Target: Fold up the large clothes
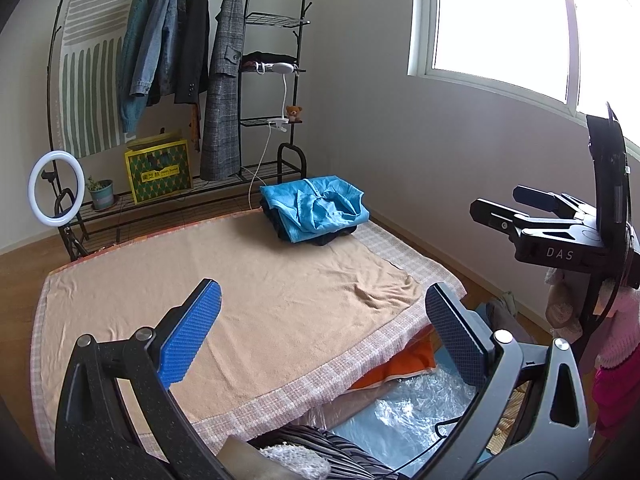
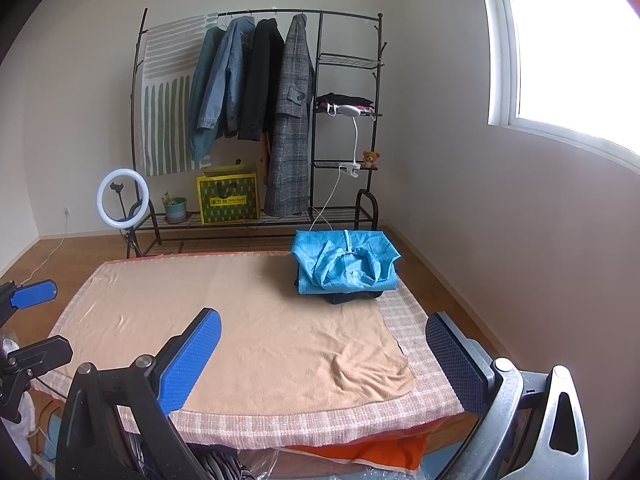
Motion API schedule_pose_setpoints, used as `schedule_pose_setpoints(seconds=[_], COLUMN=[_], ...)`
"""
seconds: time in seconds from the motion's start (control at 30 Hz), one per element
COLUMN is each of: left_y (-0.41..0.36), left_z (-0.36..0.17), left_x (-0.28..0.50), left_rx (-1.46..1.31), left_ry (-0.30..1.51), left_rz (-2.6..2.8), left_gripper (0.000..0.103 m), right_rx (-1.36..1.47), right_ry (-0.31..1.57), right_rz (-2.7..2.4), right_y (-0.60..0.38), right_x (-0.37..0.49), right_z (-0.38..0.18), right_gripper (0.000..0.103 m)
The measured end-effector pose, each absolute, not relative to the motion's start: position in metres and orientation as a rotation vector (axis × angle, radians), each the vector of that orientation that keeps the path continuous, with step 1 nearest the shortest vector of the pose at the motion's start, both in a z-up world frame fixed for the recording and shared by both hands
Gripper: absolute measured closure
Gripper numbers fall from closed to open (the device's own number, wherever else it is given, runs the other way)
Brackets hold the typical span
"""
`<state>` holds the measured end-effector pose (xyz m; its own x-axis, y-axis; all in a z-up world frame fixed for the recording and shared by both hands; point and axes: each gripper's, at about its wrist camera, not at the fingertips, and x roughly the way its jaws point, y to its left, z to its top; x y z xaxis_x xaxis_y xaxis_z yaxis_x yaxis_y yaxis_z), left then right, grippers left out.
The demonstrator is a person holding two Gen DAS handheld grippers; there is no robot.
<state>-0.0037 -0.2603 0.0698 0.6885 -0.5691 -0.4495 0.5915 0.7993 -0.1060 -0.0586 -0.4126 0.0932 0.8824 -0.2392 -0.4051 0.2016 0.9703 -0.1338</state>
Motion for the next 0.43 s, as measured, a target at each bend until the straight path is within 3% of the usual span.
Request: schedule_pose_setpoints(seconds=[0.43], left_y=[-0.248], left_z=[0.060], left_x=[0.001], left_rx=[0.075], left_ry=[0.469], left_rz=[-0.653], left_gripper=[0.000], right_rx=[-0.084], right_ry=[0.457], right_rz=[-0.222], right_y=[-0.418], right_x=[-0.051], right_z=[0.084], right_gripper=[0.000])
